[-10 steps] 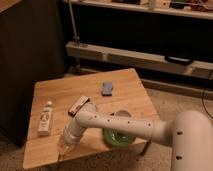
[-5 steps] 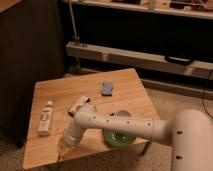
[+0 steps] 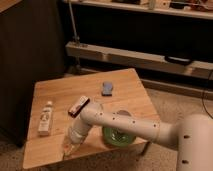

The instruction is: Place the pepper in the ceramic cup

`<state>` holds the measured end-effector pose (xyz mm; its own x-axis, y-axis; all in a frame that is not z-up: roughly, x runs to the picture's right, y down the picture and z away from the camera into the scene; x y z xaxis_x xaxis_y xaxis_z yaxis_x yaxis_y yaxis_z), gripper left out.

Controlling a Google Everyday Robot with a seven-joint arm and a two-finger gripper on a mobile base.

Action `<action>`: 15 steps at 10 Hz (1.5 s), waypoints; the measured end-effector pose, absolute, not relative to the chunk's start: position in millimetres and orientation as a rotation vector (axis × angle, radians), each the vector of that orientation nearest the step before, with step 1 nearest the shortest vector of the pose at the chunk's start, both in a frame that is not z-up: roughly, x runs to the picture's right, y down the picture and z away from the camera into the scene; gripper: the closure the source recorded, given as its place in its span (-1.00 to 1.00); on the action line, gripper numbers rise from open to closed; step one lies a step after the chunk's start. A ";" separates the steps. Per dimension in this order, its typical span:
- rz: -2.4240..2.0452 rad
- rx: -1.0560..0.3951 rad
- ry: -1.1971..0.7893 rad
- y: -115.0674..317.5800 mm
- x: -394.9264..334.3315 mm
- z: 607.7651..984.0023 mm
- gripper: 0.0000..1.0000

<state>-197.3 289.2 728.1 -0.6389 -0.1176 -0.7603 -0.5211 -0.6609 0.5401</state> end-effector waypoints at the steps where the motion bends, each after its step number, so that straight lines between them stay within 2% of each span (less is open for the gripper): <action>1: 2.377 -1.187 1.151 289.6 -196.6 728.7 -0.60; 6: 2.363 -1.181 1.143 295.1 -198.3 732.1 -0.59; 7: 2.366 -1.183 1.125 295.9 -198.4 732.5 -0.49; 9: 2.367 -1.198 1.090 297.5 -199.0 732.2 -0.10; 10: 2.360 -1.218 1.079 299.0 -198.5 731.9 0.19; 12: 2.338 -1.238 1.070 300.9 -195.9 729.0 0.54; 13: 2.330 -1.222 1.052 300.8 -192.1 724.3 0.83; 14: 2.333 -1.203 1.041 299.8 -190.7 720.7 0.96; 15: 2.347 -1.187 1.026 295.8 -189.9 716.8 1.00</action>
